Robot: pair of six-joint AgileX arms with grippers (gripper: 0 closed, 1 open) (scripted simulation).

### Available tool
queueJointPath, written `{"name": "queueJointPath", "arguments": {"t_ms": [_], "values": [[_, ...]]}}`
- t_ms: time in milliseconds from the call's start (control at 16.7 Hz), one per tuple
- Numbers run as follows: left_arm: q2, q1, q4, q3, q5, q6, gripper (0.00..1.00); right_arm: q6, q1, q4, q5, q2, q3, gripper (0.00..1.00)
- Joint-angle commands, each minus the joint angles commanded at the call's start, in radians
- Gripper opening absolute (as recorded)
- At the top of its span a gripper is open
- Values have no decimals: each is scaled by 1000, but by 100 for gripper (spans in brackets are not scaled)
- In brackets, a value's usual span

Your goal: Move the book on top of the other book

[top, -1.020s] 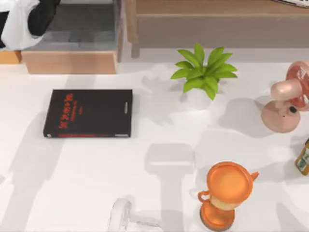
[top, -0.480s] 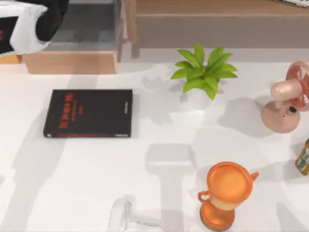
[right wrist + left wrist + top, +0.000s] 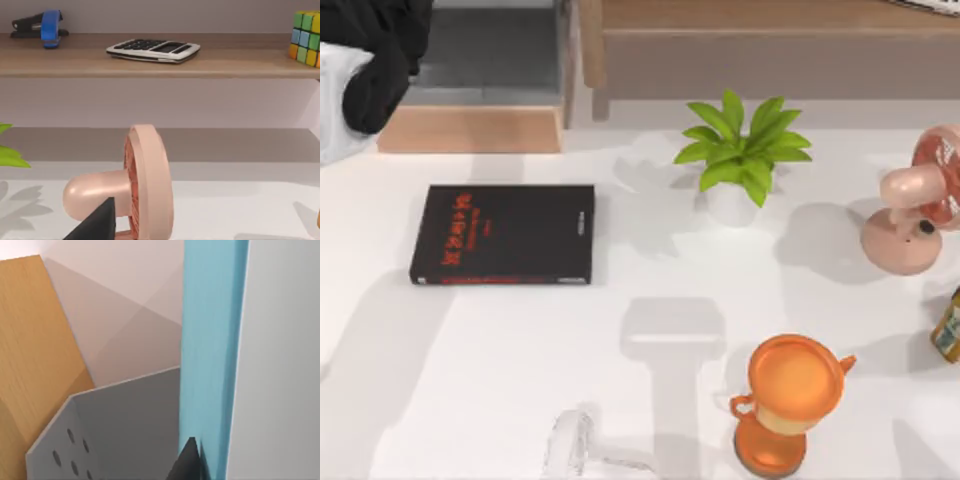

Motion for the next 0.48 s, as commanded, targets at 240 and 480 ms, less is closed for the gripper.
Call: {"name": "queueJointPath", "arguments": {"t_ms": [240,480], "values": [[-168,-49,14,-199,-57,278,0,0,0,0,0,0,0,100],[-249,-103,-7,-394,-95,561,0,0,0,0,0,0,0,100]]}}
